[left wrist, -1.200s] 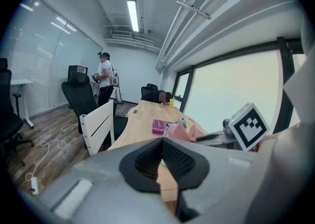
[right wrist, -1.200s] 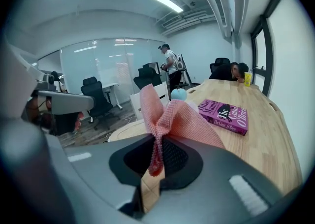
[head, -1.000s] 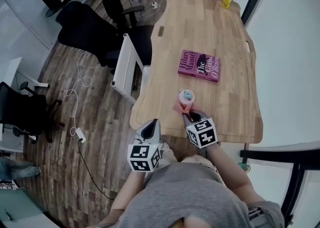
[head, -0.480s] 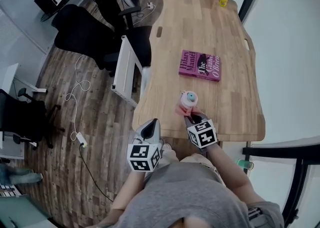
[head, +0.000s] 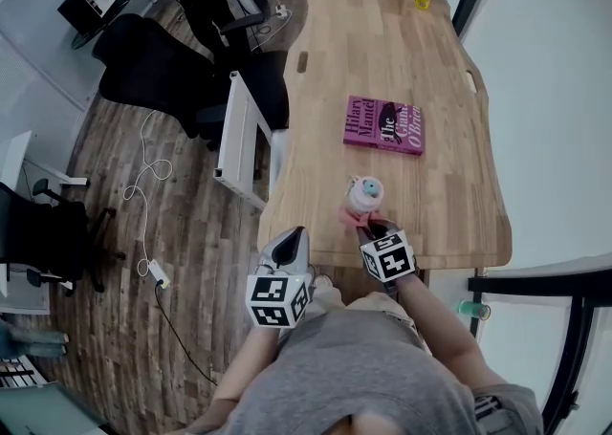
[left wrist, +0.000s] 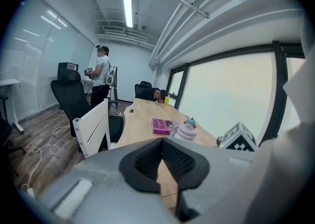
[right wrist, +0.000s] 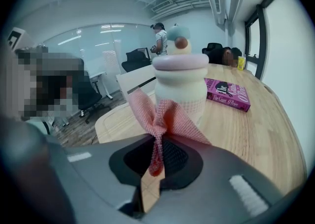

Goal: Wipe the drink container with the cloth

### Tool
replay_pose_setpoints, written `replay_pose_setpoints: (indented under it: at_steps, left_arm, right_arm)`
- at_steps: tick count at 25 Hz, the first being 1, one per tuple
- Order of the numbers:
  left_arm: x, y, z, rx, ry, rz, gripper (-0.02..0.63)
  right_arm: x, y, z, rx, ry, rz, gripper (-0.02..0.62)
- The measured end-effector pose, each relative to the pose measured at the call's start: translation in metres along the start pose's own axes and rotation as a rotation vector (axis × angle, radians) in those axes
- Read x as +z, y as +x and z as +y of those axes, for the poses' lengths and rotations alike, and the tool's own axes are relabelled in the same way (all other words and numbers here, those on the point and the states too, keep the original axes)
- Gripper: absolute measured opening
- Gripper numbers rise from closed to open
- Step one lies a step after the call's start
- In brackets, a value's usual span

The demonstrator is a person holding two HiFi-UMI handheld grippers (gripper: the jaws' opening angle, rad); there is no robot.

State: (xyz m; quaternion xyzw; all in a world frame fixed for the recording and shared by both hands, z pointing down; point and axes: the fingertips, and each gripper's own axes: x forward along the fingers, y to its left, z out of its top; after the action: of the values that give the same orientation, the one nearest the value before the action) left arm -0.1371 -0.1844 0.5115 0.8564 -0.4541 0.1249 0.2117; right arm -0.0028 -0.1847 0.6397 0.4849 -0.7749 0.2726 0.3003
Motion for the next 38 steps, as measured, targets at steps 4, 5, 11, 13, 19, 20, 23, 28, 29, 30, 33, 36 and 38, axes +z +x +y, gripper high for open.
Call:
replay_pose_setpoints:
  at_steps: [4, 5, 11, 13, 19, 20, 23, 28, 29, 30, 33, 36, 38]
  left_arm:
    - [0.001, 0.001, 0.005, -0.012, 0.007, 0.003, 0.003]
    - [0.002, 0.001, 0.007, -0.015, 0.008, 0.003, 0.003]
    - [0.003, 0.003, 0.015, -0.034, 0.019, 0.007, 0.003]
    - [0.003, 0.003, 0.017, -0.038, 0.022, 0.009, 0.003]
    - [0.002, 0.003, 0.024, -0.048, 0.027, 0.016, 0.003]
    - [0.002, 0.003, 0.024, -0.049, 0.027, 0.017, 0.003]
    - [0.002, 0.005, 0.024, -0.058, 0.029, 0.015, 0.003]
    - [0.002, 0.005, 0.019, -0.063, 0.038, 0.013, 0.003]
    - [0.002, 0.004, 0.019, -0.062, 0.039, 0.012, 0.003]
    - [0.002, 0.003, 0.018, -0.059, 0.040, 0.010, 0.003]
    - [0.001, -0.001, 0.016, -0.044, 0.041, 0.005, 0.003]
    - [-0.001, -0.006, 0.012, -0.028, 0.038, 0.005, 0.003]
    - [-0.004, -0.010, 0.007, -0.018, 0.033, 0.004, 0.003]
  right_arm:
    - [-0.008, 0.009, -0.001, -0.012, 0.016, 0.026, 0.025]
    - [-0.010, 0.011, -0.001, -0.015, 0.020, 0.031, 0.025]
    - [-0.021, 0.022, -0.003, -0.039, 0.040, 0.063, 0.025]
    - [-0.025, 0.026, -0.005, -0.049, 0.047, 0.076, 0.025]
    - [-0.034, 0.034, -0.006, -0.070, 0.058, 0.100, 0.025]
    - [-0.035, 0.035, -0.007, -0.071, 0.060, 0.102, 0.025]
    - [-0.036, 0.037, -0.007, -0.075, 0.064, 0.105, 0.025]
    - [-0.037, 0.038, -0.008, -0.073, 0.055, 0.100, 0.026]
    - [-0.037, 0.038, -0.008, -0.072, 0.052, 0.099, 0.026]
    - [-0.038, 0.037, -0.008, -0.071, 0.050, 0.098, 0.025]
    - [-0.038, 0.034, -0.005, -0.065, 0.040, 0.096, 0.025]
    - [-0.041, 0.025, -0.001, -0.053, 0.030, 0.092, 0.025]
    - [-0.044, 0.014, 0.001, -0.045, 0.028, 0.087, 0.025]
